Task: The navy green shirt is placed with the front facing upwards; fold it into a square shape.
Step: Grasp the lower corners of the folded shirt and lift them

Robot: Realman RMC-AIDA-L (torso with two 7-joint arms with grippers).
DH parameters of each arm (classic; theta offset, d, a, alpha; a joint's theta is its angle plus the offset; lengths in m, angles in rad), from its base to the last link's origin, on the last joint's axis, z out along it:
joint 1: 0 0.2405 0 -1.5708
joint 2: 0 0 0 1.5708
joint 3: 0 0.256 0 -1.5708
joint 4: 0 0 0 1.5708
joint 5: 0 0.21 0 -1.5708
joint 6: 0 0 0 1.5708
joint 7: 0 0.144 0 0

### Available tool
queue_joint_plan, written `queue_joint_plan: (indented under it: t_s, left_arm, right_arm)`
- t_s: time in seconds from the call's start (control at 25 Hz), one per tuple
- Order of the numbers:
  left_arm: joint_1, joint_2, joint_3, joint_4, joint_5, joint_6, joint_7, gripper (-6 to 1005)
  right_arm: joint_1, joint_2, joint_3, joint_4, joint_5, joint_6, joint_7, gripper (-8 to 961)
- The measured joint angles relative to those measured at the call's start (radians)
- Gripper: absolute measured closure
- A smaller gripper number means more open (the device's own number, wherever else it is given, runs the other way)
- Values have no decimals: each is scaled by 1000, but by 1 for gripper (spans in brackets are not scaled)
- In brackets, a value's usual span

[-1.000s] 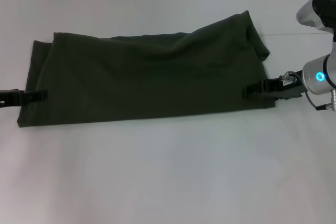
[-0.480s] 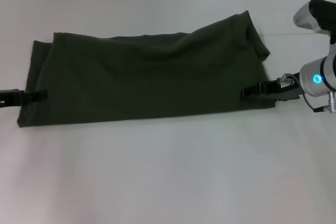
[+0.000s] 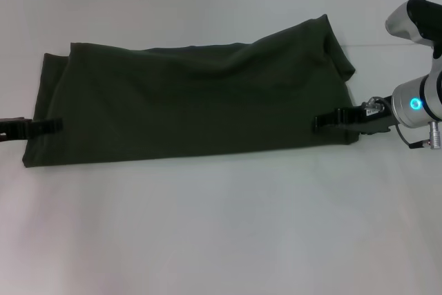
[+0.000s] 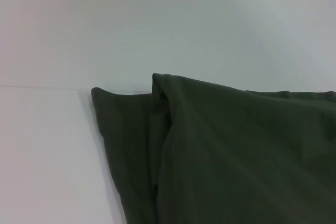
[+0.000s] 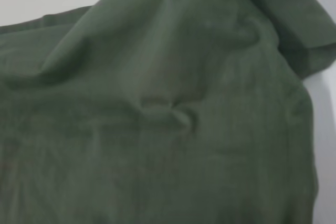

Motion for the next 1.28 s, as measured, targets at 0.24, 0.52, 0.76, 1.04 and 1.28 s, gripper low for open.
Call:
queue_joint_plan:
  t_s: [0.24,0.52,0.76,1.04,1.28]
  left_arm:
    - [0,0,0,0,0,-2,0,126]
    - [1,0,0,0,0,-3,0,126]
    - [2,0,-2,1,0,-2,0,126]
    - [2,0,-2,2,0,0,0,126]
    - [2,0,-11,5,0,2,0,126]
  right_arm:
    - [-6,-9,3,0,71,-23,-37,181]
    - [-11,-12,-1,0,71,-23,-39,211]
    - [-13,-13,-4,0,58,-16,-29,236]
    - [-9,-13,-5,0,25,-15,-28,342]
    - [-12,-13,-5,-2,25,-14,-29,458]
